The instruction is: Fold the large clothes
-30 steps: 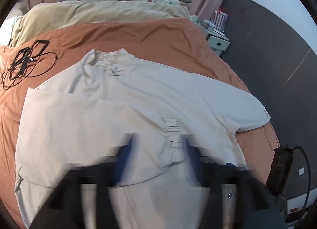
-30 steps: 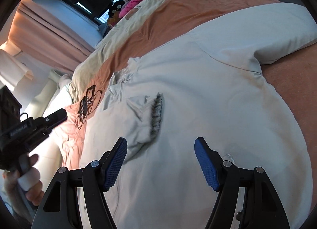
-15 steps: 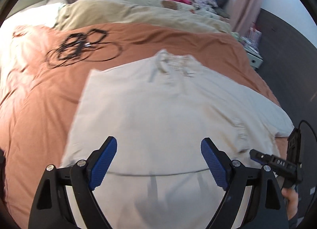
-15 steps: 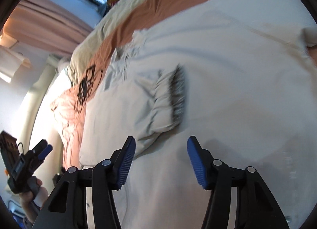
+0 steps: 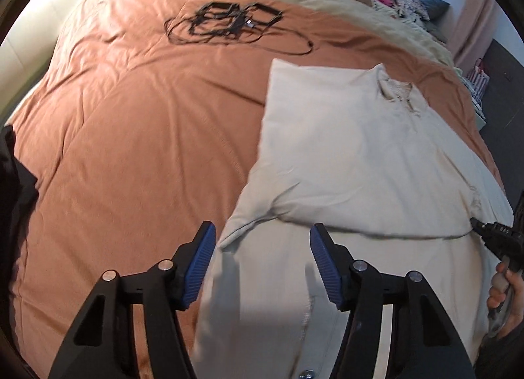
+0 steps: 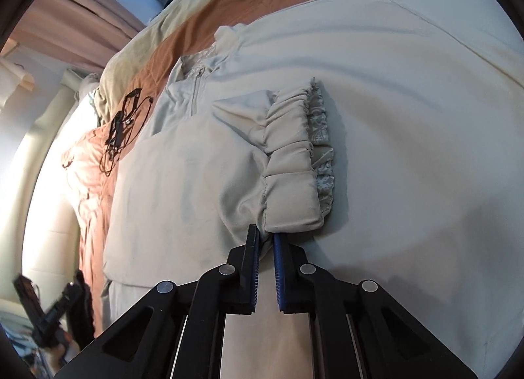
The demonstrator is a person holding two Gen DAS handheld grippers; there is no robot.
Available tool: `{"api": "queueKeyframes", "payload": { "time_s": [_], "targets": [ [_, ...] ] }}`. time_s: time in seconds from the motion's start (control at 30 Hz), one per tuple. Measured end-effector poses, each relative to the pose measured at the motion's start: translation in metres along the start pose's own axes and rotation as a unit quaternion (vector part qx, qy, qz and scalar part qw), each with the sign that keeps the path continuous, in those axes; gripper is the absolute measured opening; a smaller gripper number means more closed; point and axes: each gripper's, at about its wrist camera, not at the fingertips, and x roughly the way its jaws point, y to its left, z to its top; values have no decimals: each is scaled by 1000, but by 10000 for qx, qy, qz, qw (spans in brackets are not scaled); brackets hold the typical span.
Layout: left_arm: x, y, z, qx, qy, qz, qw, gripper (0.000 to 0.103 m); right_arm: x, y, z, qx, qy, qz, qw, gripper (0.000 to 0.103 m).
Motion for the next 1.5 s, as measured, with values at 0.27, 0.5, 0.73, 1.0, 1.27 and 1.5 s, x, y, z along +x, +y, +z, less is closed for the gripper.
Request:
{"api": "queueKeyframes", "payload": {
  "time_s": [0.27,0.5,0.73,1.0,1.27,1.5],
  "targets": [
    [19,13,-16,-111,206,136,9996,58,-2,4,5,-169,66,-323,9993,20],
    [0,-15,-9,97,-51,-25,9999,58,-65,-8,16,-400,-524,-456,9968,69],
    [-10,-65,-5,209,-73,-464,9987,60,-137,-66,31,-109,-994,-647,9929,69],
    [-7,-140,-6,518,-24,-867,9949,75,-202,-161,41,424,-1420,-935,9845,67],
    [1,-205,-9,859,49,-980,9915,75,-235,-255,49,1062,-1673,-1031,9747,61],
    [15,-250,-12,1082,50,-998,9891,75,-238,-313,61,1584,-1812,-958,9659,58]
  ]
}}
